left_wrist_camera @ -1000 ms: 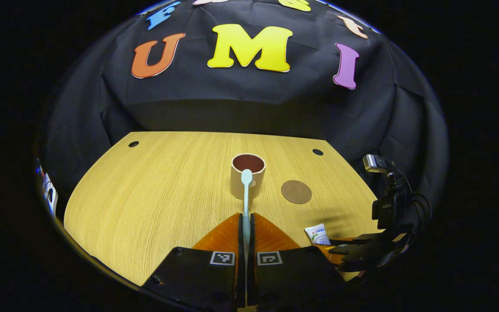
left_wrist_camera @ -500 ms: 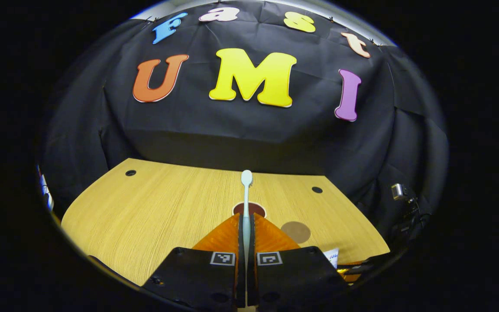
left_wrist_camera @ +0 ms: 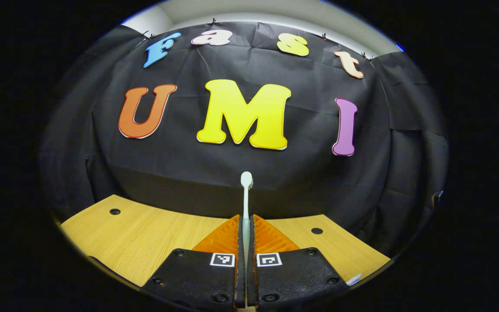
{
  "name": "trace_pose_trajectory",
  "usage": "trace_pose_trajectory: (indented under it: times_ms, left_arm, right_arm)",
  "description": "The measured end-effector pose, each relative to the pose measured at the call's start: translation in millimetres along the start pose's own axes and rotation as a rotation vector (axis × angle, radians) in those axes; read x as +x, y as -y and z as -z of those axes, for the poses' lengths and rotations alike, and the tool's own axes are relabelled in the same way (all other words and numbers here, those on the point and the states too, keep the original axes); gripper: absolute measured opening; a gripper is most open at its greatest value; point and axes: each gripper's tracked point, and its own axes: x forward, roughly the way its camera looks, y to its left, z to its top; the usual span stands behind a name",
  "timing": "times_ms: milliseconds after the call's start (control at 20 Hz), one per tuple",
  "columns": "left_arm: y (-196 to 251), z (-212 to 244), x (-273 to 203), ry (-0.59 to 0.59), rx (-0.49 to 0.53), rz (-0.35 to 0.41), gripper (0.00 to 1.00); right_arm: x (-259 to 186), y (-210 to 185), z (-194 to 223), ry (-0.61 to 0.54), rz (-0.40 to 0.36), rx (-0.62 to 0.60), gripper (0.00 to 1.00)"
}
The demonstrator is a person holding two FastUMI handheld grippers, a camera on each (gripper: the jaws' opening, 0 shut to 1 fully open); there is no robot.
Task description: Put the toothbrush and toothpaste on the desktop into the cup, then pick up the cup and place it on the coaster on the desktop.
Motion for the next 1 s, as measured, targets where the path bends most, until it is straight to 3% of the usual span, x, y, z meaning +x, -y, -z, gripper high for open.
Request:
trace_pose_trajectory:
  times_ms: [50, 100, 150, 350, 650, 1000]
  left_arm:
    - [-0.2, -2.7, 8.4, 0.019, -0.012, 0.001, 0.04]
    - [-0.5, -4.9, 16.0, 0.038, -0.027, 0.002, 0.11]
    - [-2.1, -7.1, 23.7, 0.05, -0.038, -0.002, 0.04]
    - [-2.5, 4.7, 45.2, 0.059, -0.073, 0.007, 0.05]
    - [-9.3, 21.1, 56.5, 0.03, -0.049, -0.02, 0.06]
    - [-6.7, 33.4, 52.4, 0.0, -0.013, -0.035, 0.14]
  right_arm:
    - [-5.5, -1.0, -2.9, 0.012, 0.001, -0.017, 0.05]
    - [-11.7, -1.5, -6.3, 0.023, 0.003, -0.03, 0.05]
    - [-16.9, -1.8, -7.4, 0.032, 0.003, -0.036, 0.05]
    - [-28.1, -3.0, -15.1, 0.071, -0.001, -0.025, 0.05]
    - [-31.9, -0.6, -31.3, 0.107, -0.007, -0.007, 0.05]
    - [-33.3, 4.3, -44.1, 0.142, 0.005, -0.01, 0.05]
